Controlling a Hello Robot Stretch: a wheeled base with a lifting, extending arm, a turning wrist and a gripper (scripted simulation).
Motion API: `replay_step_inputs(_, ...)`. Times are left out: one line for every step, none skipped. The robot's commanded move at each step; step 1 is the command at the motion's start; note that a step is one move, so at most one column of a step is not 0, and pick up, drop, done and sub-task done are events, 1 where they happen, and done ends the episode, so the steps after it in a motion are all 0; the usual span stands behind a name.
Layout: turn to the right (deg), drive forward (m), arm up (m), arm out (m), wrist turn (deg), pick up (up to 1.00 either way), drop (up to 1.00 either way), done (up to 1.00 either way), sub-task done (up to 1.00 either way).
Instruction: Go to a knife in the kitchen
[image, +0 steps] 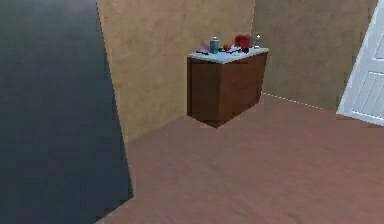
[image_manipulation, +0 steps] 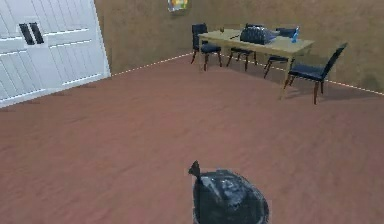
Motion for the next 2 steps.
replay_step_inputs(21.0,0.0,0.0,0.0,0.0,0.0,0.0,0.0,0.0)
replay_step_inputs(0.0,1.0,0.0,0.0,0.0,0.0,0.0,0.0,0.0)
